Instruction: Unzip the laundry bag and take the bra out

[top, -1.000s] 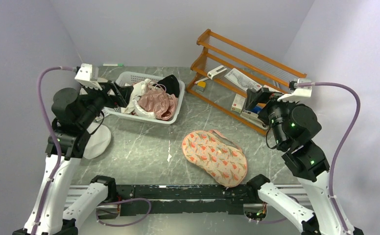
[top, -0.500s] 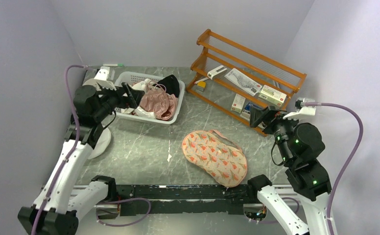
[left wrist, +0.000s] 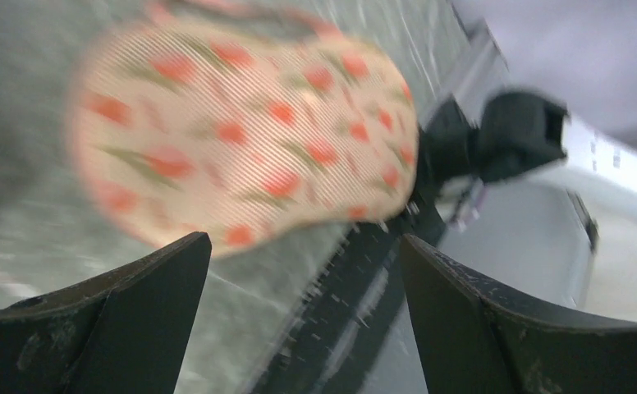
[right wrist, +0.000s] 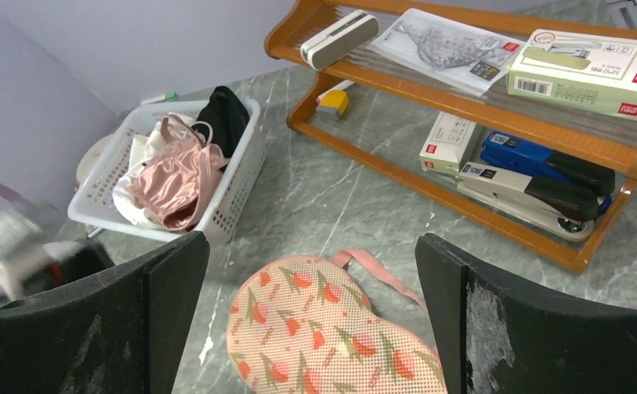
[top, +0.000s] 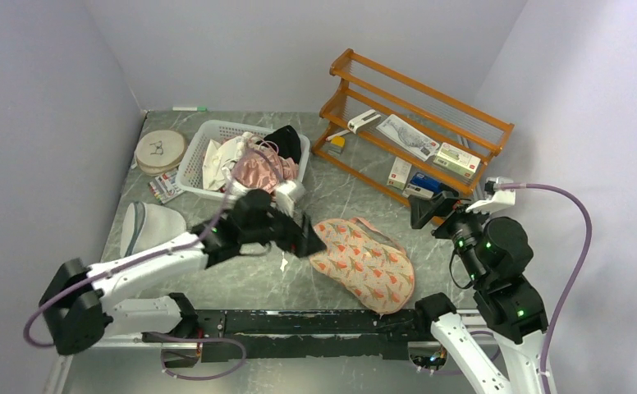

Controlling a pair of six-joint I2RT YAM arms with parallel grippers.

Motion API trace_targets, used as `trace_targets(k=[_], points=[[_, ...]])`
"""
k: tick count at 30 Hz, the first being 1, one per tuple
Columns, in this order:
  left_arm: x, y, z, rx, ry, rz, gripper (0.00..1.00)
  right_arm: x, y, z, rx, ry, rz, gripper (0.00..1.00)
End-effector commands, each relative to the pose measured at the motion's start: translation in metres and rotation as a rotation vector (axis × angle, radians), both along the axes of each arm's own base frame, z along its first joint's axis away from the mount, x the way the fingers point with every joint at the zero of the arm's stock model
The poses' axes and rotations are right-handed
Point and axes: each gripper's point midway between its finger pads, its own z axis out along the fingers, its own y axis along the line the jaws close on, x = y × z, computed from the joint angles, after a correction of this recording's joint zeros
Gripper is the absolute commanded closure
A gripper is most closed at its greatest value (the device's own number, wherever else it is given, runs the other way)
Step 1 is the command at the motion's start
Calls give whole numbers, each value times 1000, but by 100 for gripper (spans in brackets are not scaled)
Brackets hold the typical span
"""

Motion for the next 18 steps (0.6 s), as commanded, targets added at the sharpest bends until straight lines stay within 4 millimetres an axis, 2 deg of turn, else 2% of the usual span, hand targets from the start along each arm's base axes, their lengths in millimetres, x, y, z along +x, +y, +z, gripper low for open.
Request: trace_targets(k=[1, 4, 7, 10, 14, 16, 18], points=[[-58, -64, -20, -47, 107, -80, 4, 0, 4, -9, 15, 25, 17, 0], [-87, -106, -42, 45, 122, -163, 4, 2, 7, -17, 22, 41, 23, 0], [-88, -130, -67, 147, 122, -145, 4, 2, 8, -23, 25, 62, 28, 0], [-84, -144, -77, 125, 133, -133, 4, 0, 6, -25, 19, 77, 18, 0], [-77, -146, -99, 134, 200, -119, 4, -5, 3, -24, 19, 75, 13, 0], [-68, -138, -113, 164, 227, -94, 4, -7, 4, -24, 26, 67, 19, 0], [-51, -125, -122, 183, 250, -53, 4, -7, 5, -25, 31, 64, 24, 0]])
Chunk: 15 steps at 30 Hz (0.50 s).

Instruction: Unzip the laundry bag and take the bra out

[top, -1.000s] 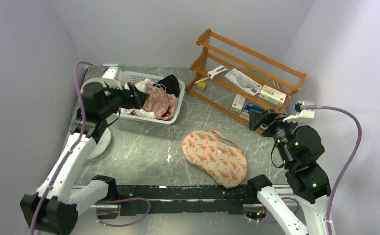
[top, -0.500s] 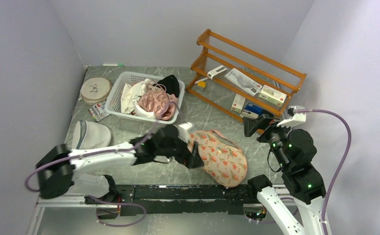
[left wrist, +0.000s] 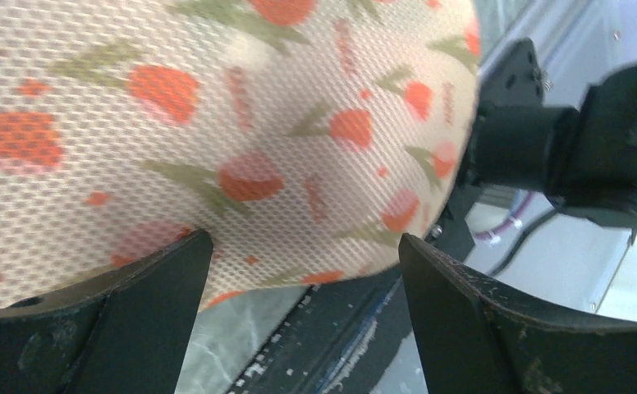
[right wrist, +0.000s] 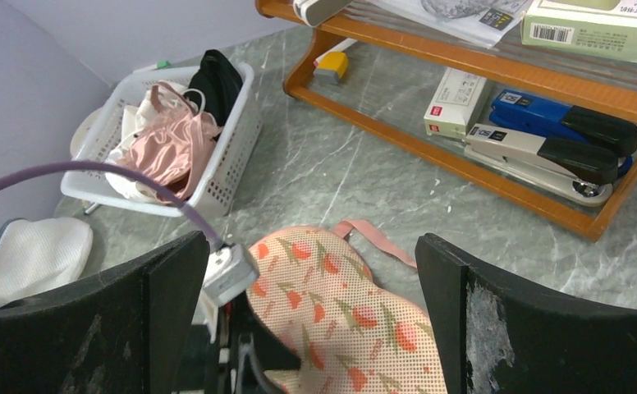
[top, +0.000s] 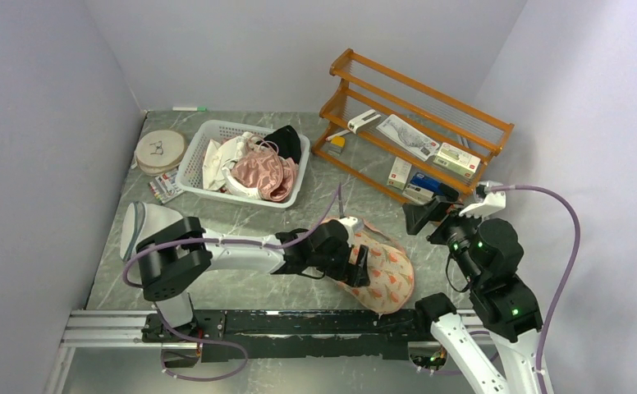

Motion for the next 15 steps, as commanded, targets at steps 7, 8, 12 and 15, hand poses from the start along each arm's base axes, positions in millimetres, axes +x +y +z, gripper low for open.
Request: trace_targets(k=[7, 8, 12, 15], points=[[92, 77, -13, 100, 18, 213, 4, -1, 5, -1, 22, 0, 25, 0], [98, 86, -7, 111, -4, 223, 4, 1, 8, -3, 25, 6, 35, 0], [106, 102, 30, 115, -122, 204, 4, 8, 21, -15, 33, 48, 88, 0], [102, 111, 56, 93, -172, 185, 4, 14, 32, -25, 30, 91, 137, 0]])
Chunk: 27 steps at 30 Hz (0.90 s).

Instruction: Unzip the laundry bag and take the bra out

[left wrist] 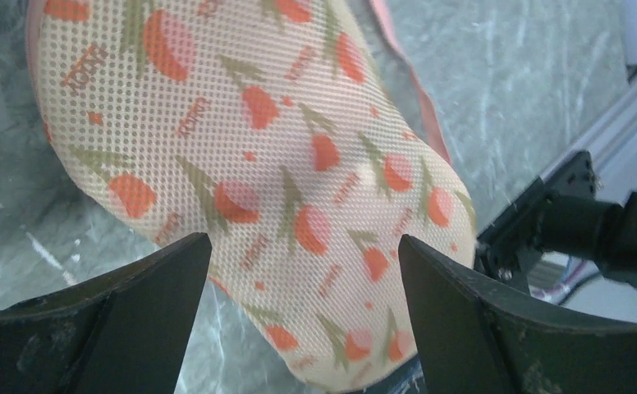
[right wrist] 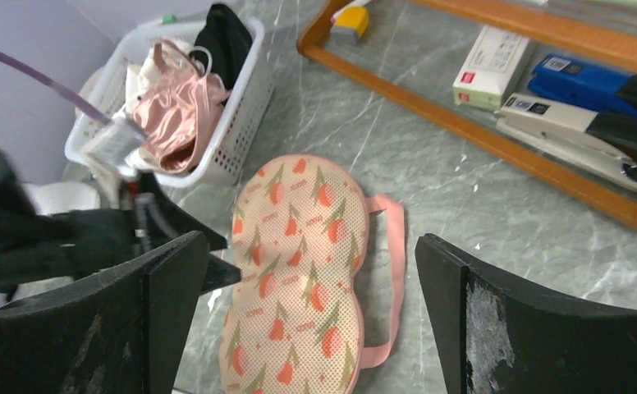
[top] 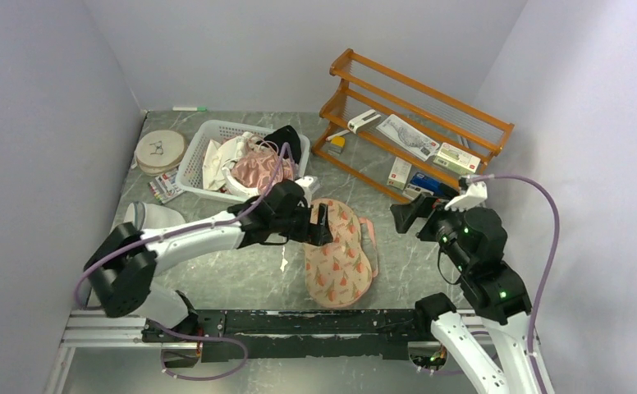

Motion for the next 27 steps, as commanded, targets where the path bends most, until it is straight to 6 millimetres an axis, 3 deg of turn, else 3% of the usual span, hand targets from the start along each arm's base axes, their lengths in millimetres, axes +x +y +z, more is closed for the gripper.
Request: trace_targets(k=[1, 5, 8, 11, 15, 18, 22, 27], points=[[-10, 15, 40, 5, -108, -68, 4, 10, 22, -12, 17, 49, 98, 0], [-39, 31, 46, -74, -78, -92, 4, 14, 58, -42, 46, 134, 285, 0], [-60, 45, 33, -96, -9, -70, 4, 17, 85, -70, 79, 218, 427, 0], [-79, 54, 18, -124, 59, -49, 4, 20, 99, -101, 79, 326, 490, 0], [-97, 45, 10, -272, 150, -48, 4, 23, 112, -137, 9, 431, 480, 0], [-105, 35, -2, -325, 214, -51, 0, 13, 130, -156, -40, 481, 513, 0], [-104, 24, -14, -357, 255, -45, 8, 2, 138, -174, -91, 530, 518, 0], [-101, 8, -29, -372, 313, -50, 22, -4, 133, -183, -120, 531, 493, 0]])
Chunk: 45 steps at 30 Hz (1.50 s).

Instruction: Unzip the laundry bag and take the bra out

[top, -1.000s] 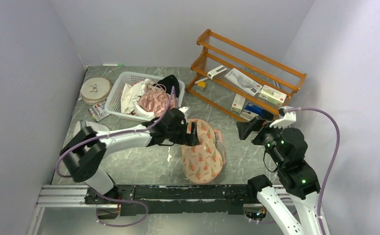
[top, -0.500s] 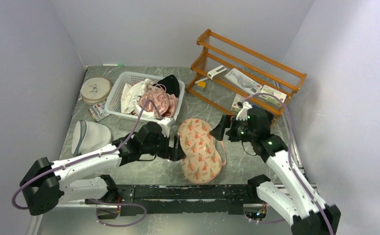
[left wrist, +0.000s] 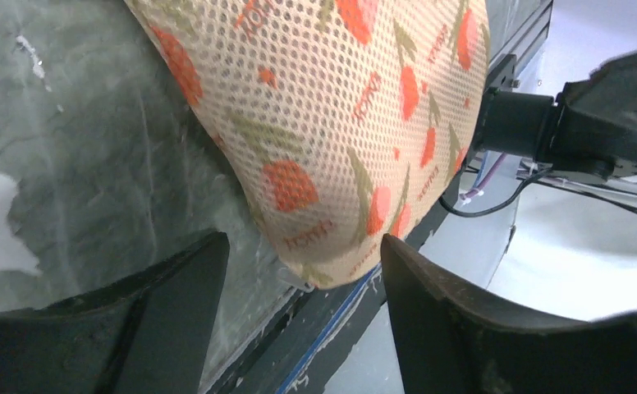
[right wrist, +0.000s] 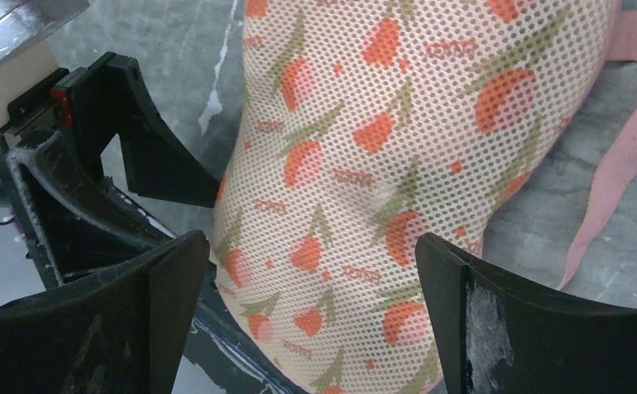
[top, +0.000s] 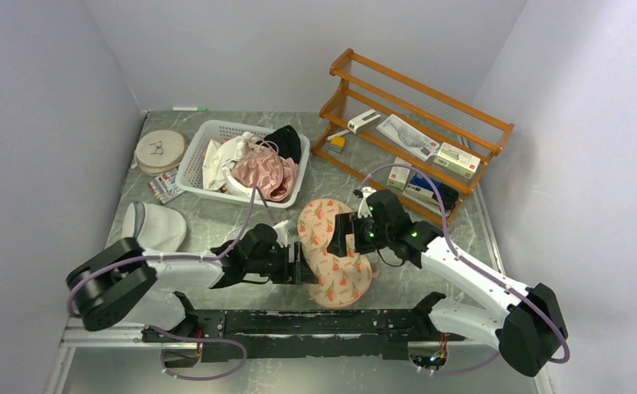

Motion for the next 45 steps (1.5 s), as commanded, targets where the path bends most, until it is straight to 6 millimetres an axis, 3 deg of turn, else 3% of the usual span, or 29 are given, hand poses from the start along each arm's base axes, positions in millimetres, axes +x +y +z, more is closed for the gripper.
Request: trace_targets(k=[1, 4, 10, 12, 13, 22, 31, 36, 45], points=[[5, -30, 16, -131, 17, -25, 29, 5, -7, -3, -21, -44, -55, 0], [13, -40, 19, -131, 18, -28, 44, 4, -9, -1, -23, -48, -62, 0], [41, -47, 53, -164, -53, 31, 77, -2, -14, 8, -18, -55, -77, 1], [50, -47, 64, -178, -63, 54, 91, -5, -11, 14, 9, -57, -77, 6], [55, -47, 68, -177, -66, 68, 93, -7, -8, 17, 26, -56, -73, 8], [108, -34, 86, -29, -69, 285, 93, -16, 12, 58, 118, -110, -60, 15], [130, -25, 99, 39, -41, 442, 93, -39, 41, 73, 223, -139, 9, 27], [133, -23, 102, 59, -1, 490, 93, -36, 52, 69, 193, -205, -14, 37], [133, -25, 104, 53, 96, 550, 93, -21, 53, 45, 7, -375, -152, 51]])
